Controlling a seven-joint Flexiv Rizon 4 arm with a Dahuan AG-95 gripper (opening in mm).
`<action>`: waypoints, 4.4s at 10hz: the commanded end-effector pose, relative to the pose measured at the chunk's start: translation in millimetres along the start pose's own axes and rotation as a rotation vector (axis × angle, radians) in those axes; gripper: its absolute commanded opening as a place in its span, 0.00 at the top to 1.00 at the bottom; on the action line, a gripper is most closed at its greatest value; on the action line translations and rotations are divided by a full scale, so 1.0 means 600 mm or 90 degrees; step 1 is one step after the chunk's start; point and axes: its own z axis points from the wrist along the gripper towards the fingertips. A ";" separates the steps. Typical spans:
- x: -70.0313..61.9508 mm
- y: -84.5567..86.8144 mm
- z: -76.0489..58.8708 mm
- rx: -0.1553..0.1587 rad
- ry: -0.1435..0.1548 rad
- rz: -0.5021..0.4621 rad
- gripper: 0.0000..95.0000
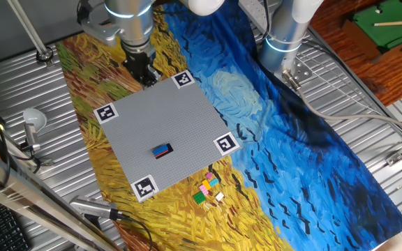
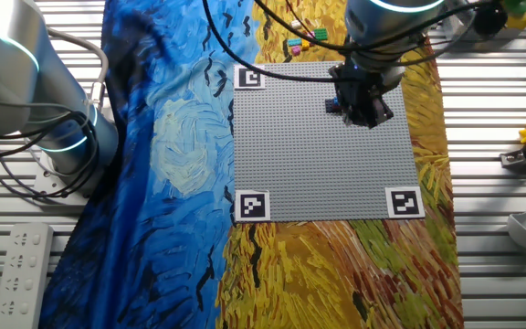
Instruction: Stack small Lego blocks one on top of the other
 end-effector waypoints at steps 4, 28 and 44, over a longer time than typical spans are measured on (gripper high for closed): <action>-0.084 0.129 0.033 0.014 0.007 0.077 1.00; -0.168 0.311 0.090 -0.038 0.015 0.036 0.60; -0.191 0.396 0.130 -0.035 -0.014 0.181 0.60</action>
